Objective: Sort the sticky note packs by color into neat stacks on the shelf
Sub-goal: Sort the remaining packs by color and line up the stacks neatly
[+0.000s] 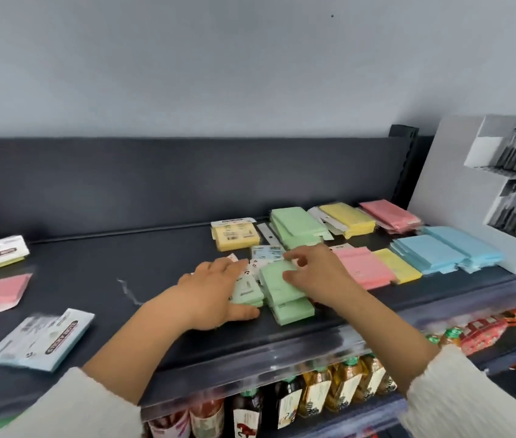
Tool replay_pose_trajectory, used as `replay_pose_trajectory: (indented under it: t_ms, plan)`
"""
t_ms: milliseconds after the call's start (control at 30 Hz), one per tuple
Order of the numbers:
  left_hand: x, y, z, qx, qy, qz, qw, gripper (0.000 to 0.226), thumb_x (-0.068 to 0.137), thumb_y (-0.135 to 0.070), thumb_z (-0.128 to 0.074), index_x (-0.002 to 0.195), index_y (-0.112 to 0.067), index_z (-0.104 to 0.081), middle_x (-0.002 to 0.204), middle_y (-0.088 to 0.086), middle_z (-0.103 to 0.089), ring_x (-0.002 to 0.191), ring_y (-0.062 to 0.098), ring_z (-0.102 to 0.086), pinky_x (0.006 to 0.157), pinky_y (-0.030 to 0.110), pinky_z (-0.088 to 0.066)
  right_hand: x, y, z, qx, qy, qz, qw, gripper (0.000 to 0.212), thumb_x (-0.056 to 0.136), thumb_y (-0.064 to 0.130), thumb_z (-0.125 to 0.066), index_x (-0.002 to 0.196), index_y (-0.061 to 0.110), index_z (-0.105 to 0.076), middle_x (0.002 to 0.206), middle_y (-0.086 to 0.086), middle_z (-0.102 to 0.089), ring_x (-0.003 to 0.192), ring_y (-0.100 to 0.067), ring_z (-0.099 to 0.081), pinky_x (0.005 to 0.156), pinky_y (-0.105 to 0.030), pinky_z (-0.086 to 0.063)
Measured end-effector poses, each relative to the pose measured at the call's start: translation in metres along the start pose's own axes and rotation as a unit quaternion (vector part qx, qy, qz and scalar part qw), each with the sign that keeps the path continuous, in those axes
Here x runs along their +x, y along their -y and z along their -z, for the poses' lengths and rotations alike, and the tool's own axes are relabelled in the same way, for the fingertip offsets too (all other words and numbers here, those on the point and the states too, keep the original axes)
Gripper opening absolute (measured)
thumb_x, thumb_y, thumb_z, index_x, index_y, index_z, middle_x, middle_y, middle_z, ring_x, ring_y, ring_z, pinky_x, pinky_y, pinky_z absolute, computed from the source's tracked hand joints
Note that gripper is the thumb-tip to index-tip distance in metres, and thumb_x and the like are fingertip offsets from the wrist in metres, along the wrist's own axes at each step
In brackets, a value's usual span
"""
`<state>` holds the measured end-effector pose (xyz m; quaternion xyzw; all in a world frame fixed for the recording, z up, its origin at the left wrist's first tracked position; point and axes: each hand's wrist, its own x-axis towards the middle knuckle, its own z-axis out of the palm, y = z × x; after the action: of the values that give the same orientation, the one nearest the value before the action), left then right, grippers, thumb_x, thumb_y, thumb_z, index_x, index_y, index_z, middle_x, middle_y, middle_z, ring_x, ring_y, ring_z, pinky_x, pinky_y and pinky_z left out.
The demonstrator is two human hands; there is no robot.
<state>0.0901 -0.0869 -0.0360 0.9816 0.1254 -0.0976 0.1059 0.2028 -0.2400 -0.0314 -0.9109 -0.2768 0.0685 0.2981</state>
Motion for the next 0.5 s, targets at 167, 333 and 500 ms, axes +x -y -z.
replay_pose_trajectory:
  t_ms: [167,333,500]
  plan:
    - [-0.001,0.003,-0.001,0.01,-0.005,-0.021,1.0,0.089,0.085,-0.061,-0.051,0.15,-0.03,0.002,0.158,-0.006,-0.003,0.144,0.02,-0.009,0.116,0.043,-0.018,0.004,0.013,0.015,-0.159,0.063,0.065,0.983,0.039,0.081,0.025,-0.068,0.119,0.029,-0.061,0.119,0.005,-0.057,0.104,-0.016,-0.057,0.089,-0.031,-0.048]
    - [-0.003,-0.002,0.005,0.002,0.012,0.002,1.0,0.096,0.079,-0.067,-0.053,0.15,-0.032,0.001,0.158,-0.009,0.001,0.145,0.017,-0.002,0.117,0.048,-0.013,0.04,0.02,0.022,-0.099,0.075,0.095,0.988,0.038,0.088,0.026,-0.062,0.125,0.018,-0.059,0.124,0.0,-0.06,0.109,-0.018,-0.056,0.092,-0.031,-0.046]
    - [-0.001,-0.018,0.006,-0.026,-0.139,0.006,0.99,0.078,0.08,-0.071,-0.043,0.147,-0.038,-0.022,0.156,-0.016,-0.013,0.145,0.01,-0.007,0.116,0.053,-0.014,0.077,0.024,0.0,-0.241,0.152,0.13,0.95,0.042,0.089,0.04,-0.058,0.12,0.012,-0.057,0.118,-0.008,-0.06,0.106,-0.025,-0.055,0.084,-0.033,-0.046]
